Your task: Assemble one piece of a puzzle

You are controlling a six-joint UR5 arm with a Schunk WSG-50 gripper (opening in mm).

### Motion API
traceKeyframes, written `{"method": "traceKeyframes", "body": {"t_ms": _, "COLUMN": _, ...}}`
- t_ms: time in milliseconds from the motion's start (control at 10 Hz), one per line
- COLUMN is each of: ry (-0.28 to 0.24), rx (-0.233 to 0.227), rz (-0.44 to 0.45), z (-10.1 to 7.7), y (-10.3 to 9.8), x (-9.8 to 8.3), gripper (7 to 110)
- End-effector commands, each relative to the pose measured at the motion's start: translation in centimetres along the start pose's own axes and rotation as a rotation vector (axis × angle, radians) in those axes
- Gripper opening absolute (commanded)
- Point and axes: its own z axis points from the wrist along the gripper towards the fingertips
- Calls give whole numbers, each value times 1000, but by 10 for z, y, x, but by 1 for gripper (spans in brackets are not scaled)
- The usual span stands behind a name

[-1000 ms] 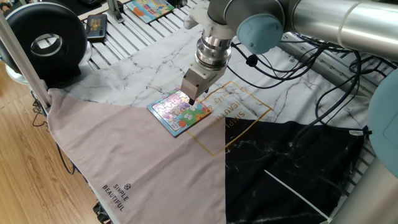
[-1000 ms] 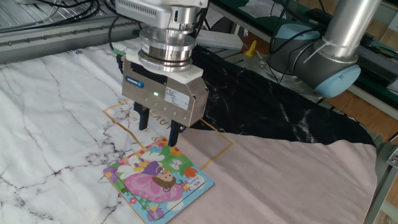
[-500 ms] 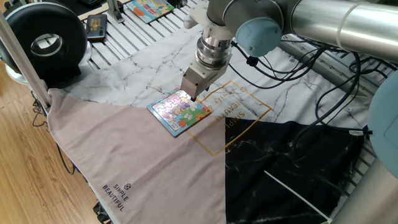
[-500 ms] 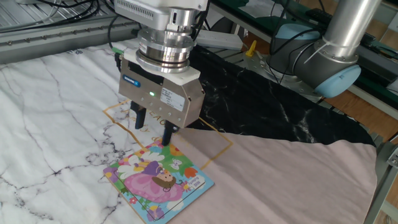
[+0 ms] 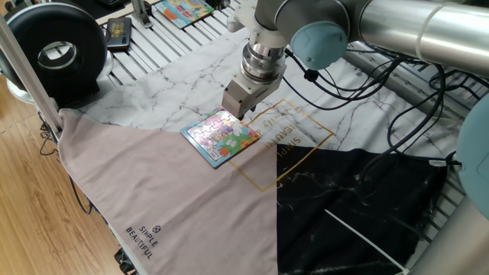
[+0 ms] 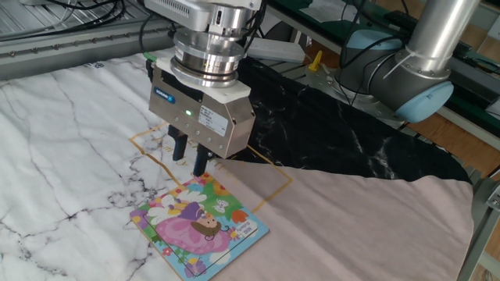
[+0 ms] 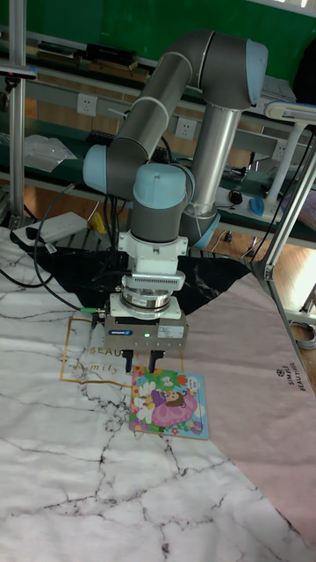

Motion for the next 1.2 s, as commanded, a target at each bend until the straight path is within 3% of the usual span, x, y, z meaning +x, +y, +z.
{"method": "traceKeyframes", "body": {"t_ms": 0, "ry": -6, "rx": -7, "rz": 18, "z": -3, "y": 1, "x": -1, "gripper": 7}}
{"method": "traceKeyframes", "body": {"t_ms": 600, "ry": -33, "rx": -21, "rz": 11, "z": -3, "y": 5, "x": -8, "gripper": 7}}
{"method": "traceKeyframes", "body": {"t_ms": 800, "ry": -8, "rx": 2, "rz": 6, "z": -2, "y": -1, "x": -2, "gripper": 7}}
{"method": "traceKeyframes", "body": {"t_ms": 1100, "ry": -15, "rx": 9, "rz": 32, "z": -3, "y": -3, "x": -3, "gripper": 7}}
